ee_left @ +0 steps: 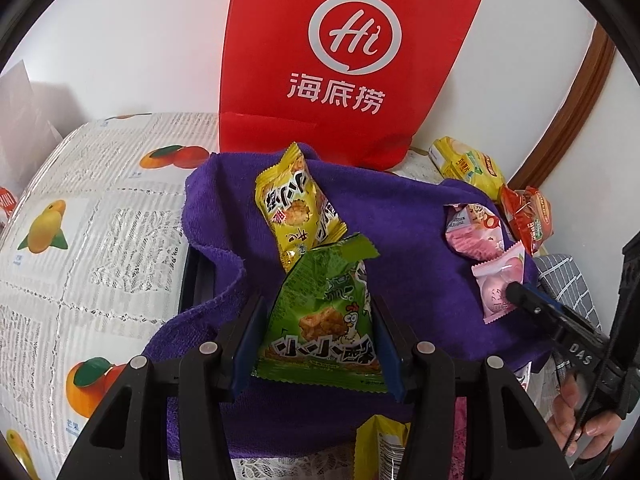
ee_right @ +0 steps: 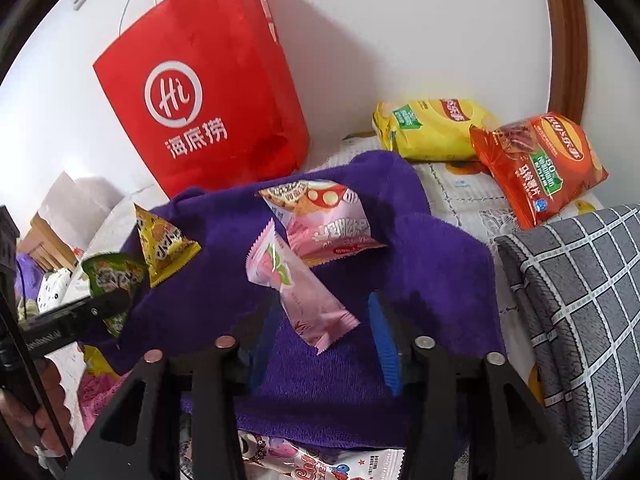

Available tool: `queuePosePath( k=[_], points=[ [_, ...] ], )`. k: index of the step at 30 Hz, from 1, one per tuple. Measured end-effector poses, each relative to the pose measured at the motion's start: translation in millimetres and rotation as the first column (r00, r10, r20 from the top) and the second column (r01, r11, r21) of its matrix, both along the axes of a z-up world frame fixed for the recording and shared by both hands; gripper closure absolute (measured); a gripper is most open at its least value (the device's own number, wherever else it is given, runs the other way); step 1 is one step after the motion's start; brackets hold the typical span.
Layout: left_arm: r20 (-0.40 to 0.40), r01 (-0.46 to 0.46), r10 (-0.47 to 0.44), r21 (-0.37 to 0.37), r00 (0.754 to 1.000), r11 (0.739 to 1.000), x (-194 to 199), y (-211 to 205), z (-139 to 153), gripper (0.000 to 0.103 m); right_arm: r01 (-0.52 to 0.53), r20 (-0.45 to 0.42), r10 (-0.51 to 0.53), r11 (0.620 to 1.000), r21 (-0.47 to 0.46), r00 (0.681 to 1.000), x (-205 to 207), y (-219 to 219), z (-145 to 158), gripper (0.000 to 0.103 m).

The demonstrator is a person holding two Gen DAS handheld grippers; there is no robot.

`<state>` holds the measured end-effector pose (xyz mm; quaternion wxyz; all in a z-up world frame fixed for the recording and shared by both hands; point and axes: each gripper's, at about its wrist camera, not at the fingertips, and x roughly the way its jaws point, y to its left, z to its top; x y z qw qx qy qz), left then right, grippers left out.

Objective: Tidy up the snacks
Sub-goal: 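Open both tools to release the packets onto the purple towel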

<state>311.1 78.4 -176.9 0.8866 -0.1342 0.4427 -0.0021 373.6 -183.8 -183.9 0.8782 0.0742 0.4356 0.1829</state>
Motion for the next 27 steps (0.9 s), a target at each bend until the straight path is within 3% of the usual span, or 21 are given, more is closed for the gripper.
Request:
queuePosePath(
  k=[4,7,9,17,22,27],
  points=[
    [-0.001,0.008,-0.008,-0.016,1.0,1.0,0,0,-3,0.052,0.011,0.021,-0.012,1.0,0.02,1.0,-4,-3,5,0.043],
    [-0.015,0.009,-0.009,-0.026,1.0,1.0,3,0,-6,0.048,0.01,0.015,-0.011,1.0,0.027,1.0,-6,-4,5,0.043],
    [-0.022,0.011,-0.012,-0.042,1.0,0.999,3,1,-5,0.039,0.014,0.016,-0.014,1.0,0.028,1.0,-7,-4,7,0.043],
    [0.032,0.017,-0.016,-0.03,0.999,0.999,-10,-1,11,0.037,-0.04,0.024,0.04,0.999,0.034,0.999,-21,0,15,0.042],
    [0.047,0.027,-0.026,-0.021,0.999,0.999,-19,-3,22,0.037,-0.084,0.06,0.078,0.991,0.106,0.995,-59,-10,19,0.042],
    [0.066,0.042,-0.041,-0.014,0.997,0.999,-29,-7,32,0.037,-0.106,0.082,0.11,0.993,-0.05,0.99,-94,-7,19,0.046]
  ],
)
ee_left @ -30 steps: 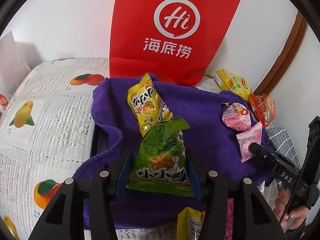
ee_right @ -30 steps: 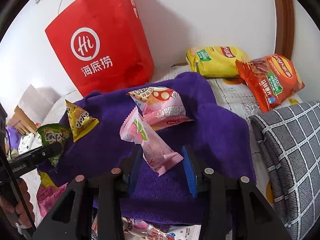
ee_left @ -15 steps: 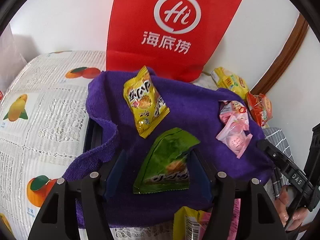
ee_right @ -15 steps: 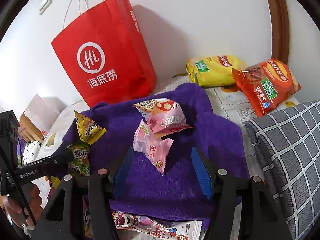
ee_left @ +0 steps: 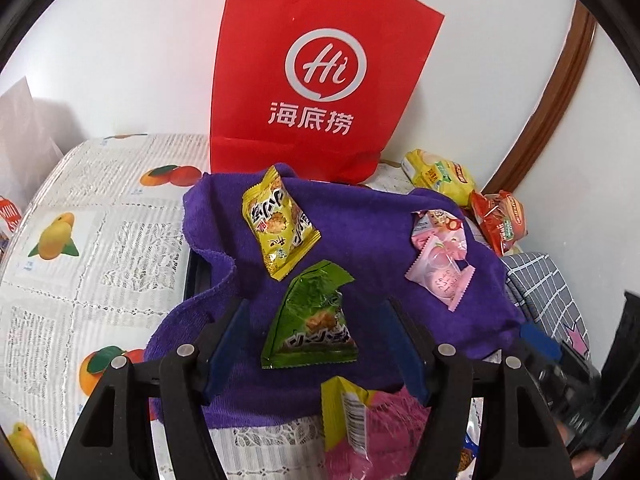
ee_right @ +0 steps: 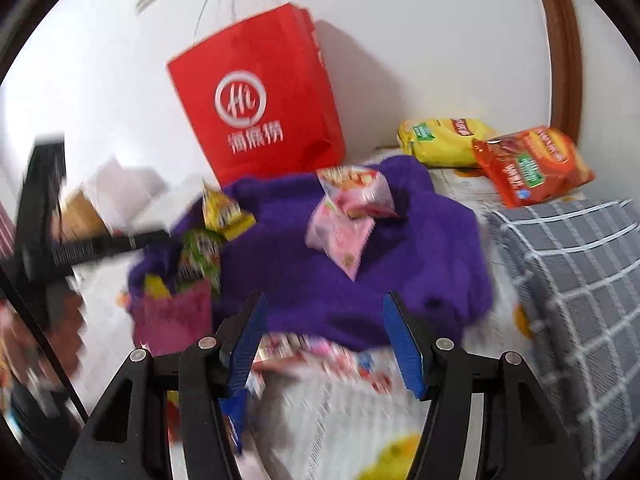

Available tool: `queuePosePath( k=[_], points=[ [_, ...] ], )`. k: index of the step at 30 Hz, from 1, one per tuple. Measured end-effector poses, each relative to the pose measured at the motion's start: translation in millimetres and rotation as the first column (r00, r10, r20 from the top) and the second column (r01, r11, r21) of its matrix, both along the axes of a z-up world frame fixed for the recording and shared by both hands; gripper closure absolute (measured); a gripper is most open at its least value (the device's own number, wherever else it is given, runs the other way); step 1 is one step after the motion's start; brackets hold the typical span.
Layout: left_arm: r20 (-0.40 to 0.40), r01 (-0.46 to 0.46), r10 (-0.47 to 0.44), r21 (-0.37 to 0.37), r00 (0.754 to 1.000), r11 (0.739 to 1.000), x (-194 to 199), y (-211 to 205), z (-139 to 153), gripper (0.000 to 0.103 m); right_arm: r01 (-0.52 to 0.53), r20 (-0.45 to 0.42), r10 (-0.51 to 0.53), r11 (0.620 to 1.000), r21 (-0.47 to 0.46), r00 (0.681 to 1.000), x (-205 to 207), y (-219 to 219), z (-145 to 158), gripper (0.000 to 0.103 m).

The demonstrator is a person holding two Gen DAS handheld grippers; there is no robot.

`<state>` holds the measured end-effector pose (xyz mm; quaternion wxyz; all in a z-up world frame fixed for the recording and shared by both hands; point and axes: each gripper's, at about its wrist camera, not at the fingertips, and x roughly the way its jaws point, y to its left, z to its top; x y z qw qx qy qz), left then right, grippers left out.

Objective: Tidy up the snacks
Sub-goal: 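Open both tools to release the packets onto the purple towel, then move both tools back toward the remaining snack pile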

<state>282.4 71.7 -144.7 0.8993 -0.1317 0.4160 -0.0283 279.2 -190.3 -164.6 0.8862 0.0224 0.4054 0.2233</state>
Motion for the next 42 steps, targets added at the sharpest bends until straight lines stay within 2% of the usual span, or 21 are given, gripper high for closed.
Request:
queuePosePath(
  k=[8,11,15,20,24,27,29,31,38,39,41,42],
  points=[
    [0.005,0.021,-0.021,-0.034,1.0,0.999,-5,1,3,0.037,-0.118,-0.012,0.118,0.97,-0.213,0.993,-20,27,-18,0.048],
    [-0.001,0.023,-0.023,-0.041,1.0,0.999,-5,2,1,0.037,-0.126,-0.004,0.13,0.956,-0.265,0.992,-19,33,-23,0.048],
    [-0.007,0.024,-0.025,-0.056,1.0,0.998,-5,4,2,0.037,-0.155,0.022,0.167,0.948,-0.277,0.986,-14,37,-21,0.048],
    [0.005,0.033,-0.033,-0.068,0.999,0.997,-6,4,4,0.037,-0.196,-0.036,0.194,0.944,-0.265,0.98,-4,39,-31,0.049],
    [-0.002,0.04,-0.04,-0.075,0.999,0.996,-6,4,2,0.037,-0.189,-0.07,0.178,0.96,-0.208,0.982,2,30,-35,0.051],
    [-0.008,0.04,-0.04,-0.078,0.999,0.996,-5,4,1,0.037,-0.2,-0.103,0.182,0.955,-0.217,0.978,2,27,-36,0.063],
    [-0.005,0.04,-0.041,-0.081,0.999,0.996,-6,4,2,0.037,-0.229,-0.165,0.197,0.952,-0.202,0.966,4,26,-40,0.076],
    [-0.002,0.044,-0.045,-0.085,0.999,0.995,-6,4,3,0.037,-0.231,-0.172,0.197,0.949,-0.213,0.965,0,24,-40,0.078],
    [0.016,0.042,-0.041,-0.101,0.999,0.994,-9,8,8,0.037,-0.242,-0.105,0.223,0.944,-0.224,0.969,-11,25,-24,0.078],
    [0.014,0.041,-0.04,-0.104,0.999,0.994,-9,9,7,0.037,-0.245,-0.105,0.227,0.942,-0.228,0.968,-8,28,-26,0.075],
    [0.003,0.034,-0.034,-0.107,0.999,0.994,-7,10,5,0.037,-0.259,-0.115,0.238,0.937,-0.235,0.964,-2,35,-33,0.064],
    [-0.005,0.032,-0.032,-0.11,0.999,0.993,-6,10,4,0.037,-0.263,-0.121,0.24,0.935,-0.24,0.963,1,36,-36,0.063]
  ],
)
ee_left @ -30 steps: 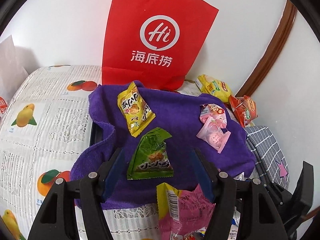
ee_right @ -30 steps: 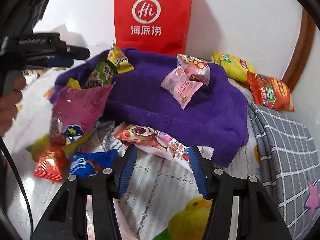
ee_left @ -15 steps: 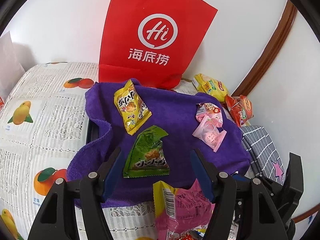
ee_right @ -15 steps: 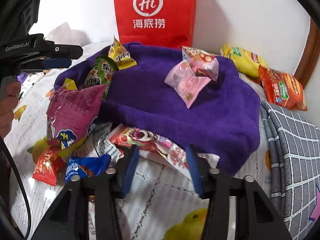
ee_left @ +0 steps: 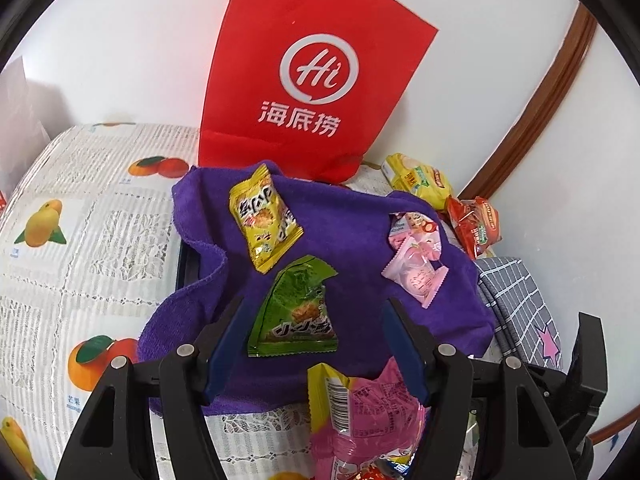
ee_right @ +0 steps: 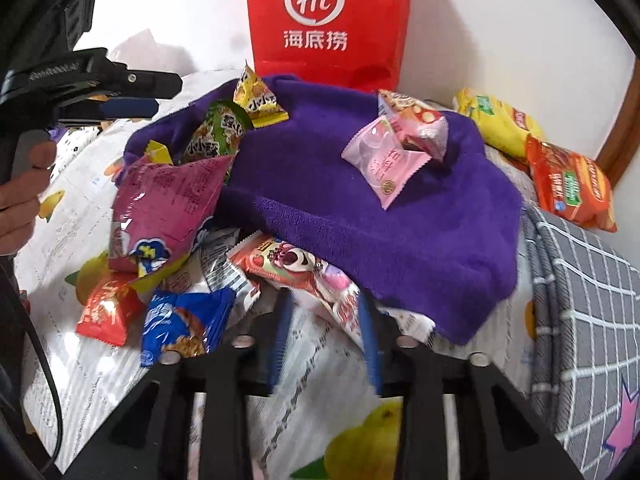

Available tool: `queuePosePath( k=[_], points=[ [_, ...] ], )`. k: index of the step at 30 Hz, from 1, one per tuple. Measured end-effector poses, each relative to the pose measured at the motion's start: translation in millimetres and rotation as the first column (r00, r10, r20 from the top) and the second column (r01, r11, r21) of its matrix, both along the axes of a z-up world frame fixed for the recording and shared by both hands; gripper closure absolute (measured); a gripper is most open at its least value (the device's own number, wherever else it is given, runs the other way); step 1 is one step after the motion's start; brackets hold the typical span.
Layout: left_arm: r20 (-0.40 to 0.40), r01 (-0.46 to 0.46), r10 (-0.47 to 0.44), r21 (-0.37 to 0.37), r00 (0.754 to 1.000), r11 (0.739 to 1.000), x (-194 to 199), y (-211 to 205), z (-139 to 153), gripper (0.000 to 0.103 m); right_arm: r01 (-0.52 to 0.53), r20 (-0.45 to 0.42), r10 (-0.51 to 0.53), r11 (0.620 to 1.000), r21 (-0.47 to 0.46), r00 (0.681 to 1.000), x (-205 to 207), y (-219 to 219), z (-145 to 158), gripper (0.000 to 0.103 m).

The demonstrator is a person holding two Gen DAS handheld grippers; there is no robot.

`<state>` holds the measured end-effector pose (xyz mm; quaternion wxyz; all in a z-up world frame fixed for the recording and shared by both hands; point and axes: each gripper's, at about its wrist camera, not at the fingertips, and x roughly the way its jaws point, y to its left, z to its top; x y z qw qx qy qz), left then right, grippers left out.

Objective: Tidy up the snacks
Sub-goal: 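Move both tools back toward the remaining snack pile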

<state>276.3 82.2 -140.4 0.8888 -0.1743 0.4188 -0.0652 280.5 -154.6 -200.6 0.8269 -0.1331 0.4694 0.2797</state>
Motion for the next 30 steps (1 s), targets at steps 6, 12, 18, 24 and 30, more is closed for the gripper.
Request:
queuePosePath(
  k=[6,12,18,24,30],
  points=[
    [0.005,0.003,-0.003,-0.024,1.0,1.0,-2,3,2,0.037,0.012,-0.025,-0.012,0.999,-0.034,1.0,0,-1,-8,0.062],
    [-0.002,0.006,-0.006,-0.031,1.0,1.0,-1,2,3,0.037,0.015,-0.118,-0.015,1.0,-0.003,0.993,-9,-13,-5,0.09],
    [-0.004,0.002,-0.002,-0.03,1.0,1.0,-1,2,4,0.037,0.011,-0.011,-0.011,1.0,0.023,1.0,-13,-20,16,0.079],
    [0.01,0.004,-0.004,-0.025,1.0,1.0,-1,2,1,0.037,-0.013,0.015,0.013,1.0,-0.016,1.0,10,-14,7,0.051],
    [0.003,0.005,-0.005,-0.019,1.0,1.0,-1,2,0,0.037,-0.049,-0.034,0.047,0.998,-0.051,0.998,10,-12,-5,0.053]
  ],
)
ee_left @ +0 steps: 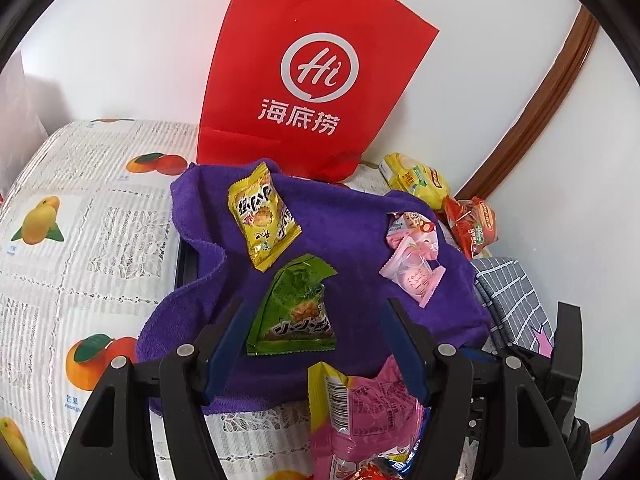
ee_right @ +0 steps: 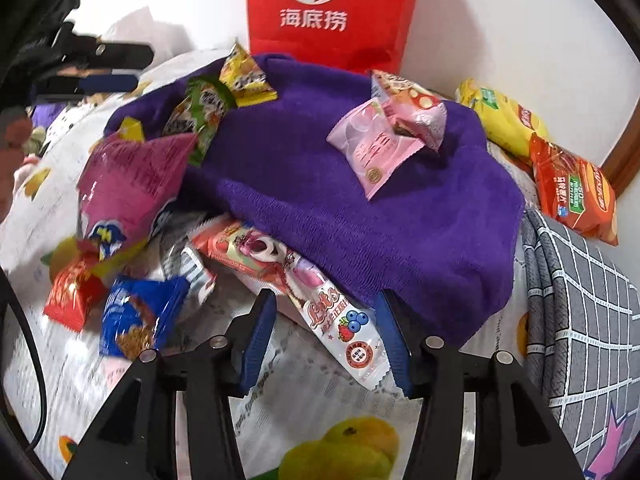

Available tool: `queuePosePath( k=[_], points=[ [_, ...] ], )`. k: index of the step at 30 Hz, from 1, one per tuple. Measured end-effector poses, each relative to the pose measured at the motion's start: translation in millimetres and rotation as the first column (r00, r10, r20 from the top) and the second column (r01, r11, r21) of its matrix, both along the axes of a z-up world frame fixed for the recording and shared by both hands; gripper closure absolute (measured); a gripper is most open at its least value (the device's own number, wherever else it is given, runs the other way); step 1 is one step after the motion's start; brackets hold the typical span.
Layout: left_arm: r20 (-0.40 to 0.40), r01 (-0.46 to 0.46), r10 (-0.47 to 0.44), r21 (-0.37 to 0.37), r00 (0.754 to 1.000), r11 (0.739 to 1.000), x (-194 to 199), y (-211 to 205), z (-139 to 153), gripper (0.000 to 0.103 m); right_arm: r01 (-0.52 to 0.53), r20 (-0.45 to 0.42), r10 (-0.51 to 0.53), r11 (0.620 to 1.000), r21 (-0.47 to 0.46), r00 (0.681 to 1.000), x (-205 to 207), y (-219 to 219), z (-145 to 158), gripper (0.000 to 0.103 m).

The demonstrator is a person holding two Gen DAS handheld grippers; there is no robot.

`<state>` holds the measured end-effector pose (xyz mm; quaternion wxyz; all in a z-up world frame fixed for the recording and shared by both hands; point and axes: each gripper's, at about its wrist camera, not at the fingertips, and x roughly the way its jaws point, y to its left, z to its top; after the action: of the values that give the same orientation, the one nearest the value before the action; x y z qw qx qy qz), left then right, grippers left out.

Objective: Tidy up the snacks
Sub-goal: 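Move both tools back toward the remaining snack pile, then grasp the red striped stick packet with the right tool while the left tool grasps the pink bag, then carry the red striped packet onto the purple towel while the left tool carries the pink bag there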

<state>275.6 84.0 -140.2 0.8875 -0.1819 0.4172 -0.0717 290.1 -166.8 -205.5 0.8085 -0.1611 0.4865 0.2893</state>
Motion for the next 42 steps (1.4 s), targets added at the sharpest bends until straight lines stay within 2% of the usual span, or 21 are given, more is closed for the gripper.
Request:
queuePosePath(
  k=[4,7,10,13,16,18,20,27,32,34,36,39,42],
  points=[
    [-0.01,-0.001,0.001,-0.001,1.0,1.0,0,0,-1,0.037,-0.062,-0.064,0.06,0.998,-0.026,0.996,-21,-3,2,0.062],
    [-0.005,0.002,-0.002,-0.006,1.0,1.0,-1,0,1,0.037,-0.068,-0.025,0.067,0.997,-0.041,0.997,-35,-2,8,0.062],
    [0.011,0.002,-0.001,-0.001,1.0,1.0,-4,-1,3,0.037,-0.032,0.033,0.032,0.999,-0.008,0.999,-34,1,15,0.06],
    [-0.012,-0.001,0.001,0.002,1.0,1.0,-2,-1,2,0.037,0.01,0.035,-0.011,0.999,0.034,0.999,-23,7,11,0.056],
    [-0.001,0.001,-0.001,-0.003,1.0,1.0,-3,0,6,0.037,0.023,0.039,-0.024,0.999,0.025,0.999,-17,19,-2,0.056],
    [0.011,0.0,0.0,-0.001,1.0,1.0,-5,0,8,0.037,0.027,0.064,-0.029,0.999,0.04,0.997,-18,21,-6,0.061],
    [0.007,0.0,0.0,0.002,1.0,1.0,-6,-1,8,0.037,0.043,0.056,-0.047,0.997,0.063,0.997,-17,17,-5,0.077],
    [0.015,0.039,-0.039,0.01,0.999,0.999,-14,-9,13,0.037,0.214,0.09,-0.215,0.977,0.015,0.973,-39,-24,-3,0.077],
    [-0.04,0.074,-0.075,-0.03,0.996,0.997,-28,-17,0,0.037,0.36,0.049,-0.365,0.929,0.079,0.93,-53,-61,-6,0.077],
    [-0.045,0.074,-0.075,-0.028,0.996,0.997,-38,-21,-1,0.036,0.385,0.039,-0.39,0.918,0.095,0.92,-57,-66,-7,0.076],
    [-0.047,0.067,-0.069,-0.041,0.997,0.997,-45,-25,-3,0.024,0.402,0.039,-0.407,0.911,0.09,0.913,-56,-65,-6,0.076],
    [-0.066,0.077,-0.08,-0.049,0.995,0.996,-48,-33,-8,0.024,0.405,0.056,-0.408,0.912,0.068,0.911,-58,-61,-6,0.076],
    [-0.107,0.071,-0.072,-0.016,0.992,0.997,-45,-45,-15,0.024,0.406,0.048,-0.411,0.91,0.082,0.911,-59,-64,-8,0.076]
  ],
)
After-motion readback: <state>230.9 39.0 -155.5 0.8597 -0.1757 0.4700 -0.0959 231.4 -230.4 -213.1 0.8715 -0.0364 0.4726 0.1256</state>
